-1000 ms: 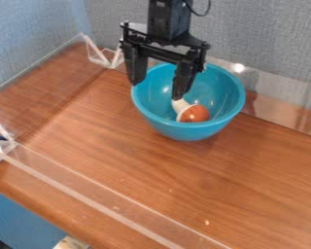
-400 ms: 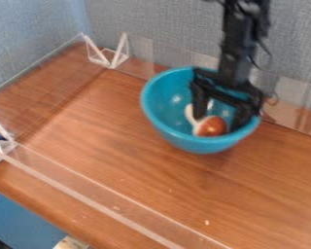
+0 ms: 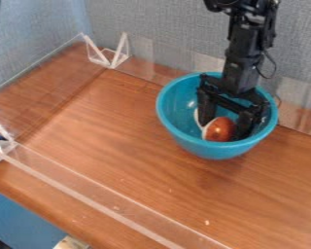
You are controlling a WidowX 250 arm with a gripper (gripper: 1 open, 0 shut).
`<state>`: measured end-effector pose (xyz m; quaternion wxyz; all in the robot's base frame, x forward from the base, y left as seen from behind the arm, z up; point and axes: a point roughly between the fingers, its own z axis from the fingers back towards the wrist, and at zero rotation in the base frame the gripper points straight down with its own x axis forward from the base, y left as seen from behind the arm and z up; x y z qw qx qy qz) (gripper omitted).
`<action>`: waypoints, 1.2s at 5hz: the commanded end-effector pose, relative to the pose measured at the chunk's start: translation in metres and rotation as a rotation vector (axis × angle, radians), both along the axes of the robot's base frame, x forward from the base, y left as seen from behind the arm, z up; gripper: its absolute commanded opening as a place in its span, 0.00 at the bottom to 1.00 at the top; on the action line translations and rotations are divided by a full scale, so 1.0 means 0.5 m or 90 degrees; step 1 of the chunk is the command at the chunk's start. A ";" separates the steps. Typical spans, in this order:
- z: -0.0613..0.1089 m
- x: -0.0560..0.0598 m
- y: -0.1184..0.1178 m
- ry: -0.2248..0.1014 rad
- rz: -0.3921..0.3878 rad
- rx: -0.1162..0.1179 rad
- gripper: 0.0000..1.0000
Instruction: Remove the mushroom from inside the blue bowl and put it on the table
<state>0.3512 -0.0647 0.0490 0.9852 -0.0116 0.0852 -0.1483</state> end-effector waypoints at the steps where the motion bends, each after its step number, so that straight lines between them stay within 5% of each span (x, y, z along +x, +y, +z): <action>1: 0.050 0.016 0.047 -0.057 -0.016 -0.009 0.00; 2: 0.047 0.017 0.080 -0.059 -0.041 -0.012 0.00; 6: 0.137 0.026 0.078 -0.080 -0.047 -0.034 0.00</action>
